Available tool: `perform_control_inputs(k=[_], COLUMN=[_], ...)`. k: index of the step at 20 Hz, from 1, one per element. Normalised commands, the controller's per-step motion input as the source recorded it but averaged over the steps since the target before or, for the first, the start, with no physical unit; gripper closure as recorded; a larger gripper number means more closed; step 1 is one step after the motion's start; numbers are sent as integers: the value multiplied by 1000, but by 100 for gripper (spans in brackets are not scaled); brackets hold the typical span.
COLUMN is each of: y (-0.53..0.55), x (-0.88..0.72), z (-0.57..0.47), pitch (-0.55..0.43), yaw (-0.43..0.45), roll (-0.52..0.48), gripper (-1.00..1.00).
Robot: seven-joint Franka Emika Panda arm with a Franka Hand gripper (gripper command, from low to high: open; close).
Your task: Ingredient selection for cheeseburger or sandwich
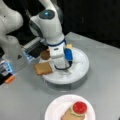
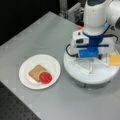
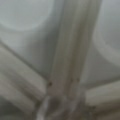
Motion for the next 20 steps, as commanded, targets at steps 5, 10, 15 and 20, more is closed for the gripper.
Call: perform_control_inputs(k=[5, 10, 15, 20], y=[135, 190, 196, 186], x=[-34, 65, 111, 142], z=[-177, -182, -193, -195], pitch=[189, 185, 202, 258], yaw=[325, 287, 264, 329], roll=[162, 151, 154, 144], gripper=[-100, -100, -100, -100])
